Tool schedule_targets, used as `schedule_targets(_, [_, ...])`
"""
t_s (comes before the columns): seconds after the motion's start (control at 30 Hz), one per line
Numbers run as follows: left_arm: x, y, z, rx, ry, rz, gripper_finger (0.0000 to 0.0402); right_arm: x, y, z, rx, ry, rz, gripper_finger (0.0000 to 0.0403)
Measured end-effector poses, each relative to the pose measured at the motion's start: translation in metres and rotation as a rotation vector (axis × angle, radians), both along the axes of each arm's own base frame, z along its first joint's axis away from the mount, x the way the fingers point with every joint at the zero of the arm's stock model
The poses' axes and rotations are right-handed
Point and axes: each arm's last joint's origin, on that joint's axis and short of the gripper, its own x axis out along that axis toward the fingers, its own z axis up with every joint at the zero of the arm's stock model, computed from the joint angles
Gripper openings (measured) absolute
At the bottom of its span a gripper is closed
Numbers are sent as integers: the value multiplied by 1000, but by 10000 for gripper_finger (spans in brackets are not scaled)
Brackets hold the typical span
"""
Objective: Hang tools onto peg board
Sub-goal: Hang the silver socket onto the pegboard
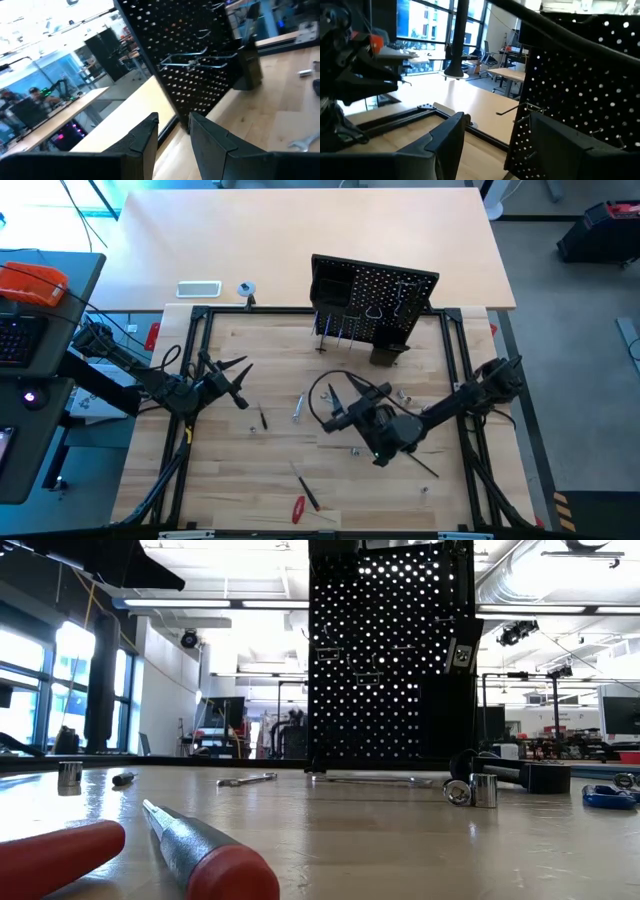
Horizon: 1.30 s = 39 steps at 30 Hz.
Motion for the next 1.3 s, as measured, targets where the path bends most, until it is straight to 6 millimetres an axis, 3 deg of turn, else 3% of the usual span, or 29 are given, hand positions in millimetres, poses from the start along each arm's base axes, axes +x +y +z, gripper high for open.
schedule_targets(0.13, [2, -2, 0, -19, 0, -112, 105, -4, 6, 2, -29, 49, 2, 220])
schedule_targets(0.37, [4, -1, 2, -72, -51, -120, 105, -12, 14, 7, -49, 93, 0, 220])
schedule_targets(0.73, [7, -7, -10, -232, -5, -372, 105, -32, 48, 5, -78, 177, 62, 220])
schedule_targets(0.87, [2, -8, -30, -362, 156, -449, 105, -37, 59, 1, -95, 222, 72, 220])
schedule_targets(1.1, [-15, -9, -61, -707, 396, -397, 105, -42, 76, -11, -137, 271, 111, 220])
schedule_targets(1.3, [-26, -22, -83, -771, 478, -414, 105, -43, 78, -14, -136, 269, 117, 220])
